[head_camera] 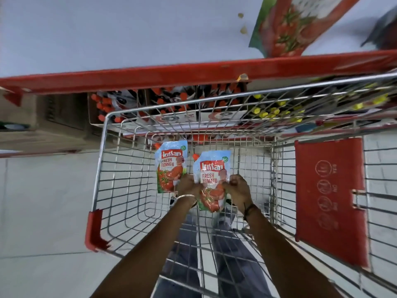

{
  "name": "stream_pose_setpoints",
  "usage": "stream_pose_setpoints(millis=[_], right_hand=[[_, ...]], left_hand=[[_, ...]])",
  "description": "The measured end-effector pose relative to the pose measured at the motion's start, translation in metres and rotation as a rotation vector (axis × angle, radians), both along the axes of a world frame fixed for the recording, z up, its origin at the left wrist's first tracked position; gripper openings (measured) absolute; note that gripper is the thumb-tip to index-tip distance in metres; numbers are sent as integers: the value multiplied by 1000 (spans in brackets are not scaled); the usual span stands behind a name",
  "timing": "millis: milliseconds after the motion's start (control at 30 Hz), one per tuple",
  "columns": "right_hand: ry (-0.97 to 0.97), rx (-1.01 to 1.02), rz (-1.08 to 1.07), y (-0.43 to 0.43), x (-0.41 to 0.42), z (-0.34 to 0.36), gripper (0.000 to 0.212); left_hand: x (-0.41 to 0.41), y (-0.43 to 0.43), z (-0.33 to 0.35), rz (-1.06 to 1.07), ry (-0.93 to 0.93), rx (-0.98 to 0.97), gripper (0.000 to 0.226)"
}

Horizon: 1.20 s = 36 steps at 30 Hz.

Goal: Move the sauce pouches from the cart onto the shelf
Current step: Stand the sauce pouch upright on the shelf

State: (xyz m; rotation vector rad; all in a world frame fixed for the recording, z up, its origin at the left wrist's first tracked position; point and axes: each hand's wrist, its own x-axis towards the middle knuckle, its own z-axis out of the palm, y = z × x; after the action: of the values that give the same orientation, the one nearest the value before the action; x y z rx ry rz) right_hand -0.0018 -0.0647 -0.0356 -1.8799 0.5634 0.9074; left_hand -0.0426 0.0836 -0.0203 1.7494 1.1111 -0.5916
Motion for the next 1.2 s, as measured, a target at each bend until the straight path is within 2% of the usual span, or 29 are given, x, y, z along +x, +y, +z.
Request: stream_pose_setpoints(millis=[200,300,400,567,633,767,900,1033,1200], right_hand=[[-114,173,-76,4,-10,81,20],[-180,262,-90,8,-8,122,25],[-273,320,-90,13,-4,168,27],[-492,390,-63,26,6,237,15],[-563,413,-44,35,10,262,22],[-720,436,-51,55,25,302,18],[-870,455,-111,82,48,337,25],[-1024,348,-132,112,74,359,17],[-1060,327,-170,138,100,354,21]], left_hand=[[-5,12,68,-39,-153,48,32],[-4,19,106,-38,-298,69,27],[-5,26,144,-11,-484,42,34],[-4,38,211,71,-700,105,40],[-1,44,238,93,-793,129,39],[12,58,290,125,-945,138,39],[37,74,332,171,-1096,213,28],[68,92,353,196,-1156,300,28],[101,112,346,199,-1163,351,26]])
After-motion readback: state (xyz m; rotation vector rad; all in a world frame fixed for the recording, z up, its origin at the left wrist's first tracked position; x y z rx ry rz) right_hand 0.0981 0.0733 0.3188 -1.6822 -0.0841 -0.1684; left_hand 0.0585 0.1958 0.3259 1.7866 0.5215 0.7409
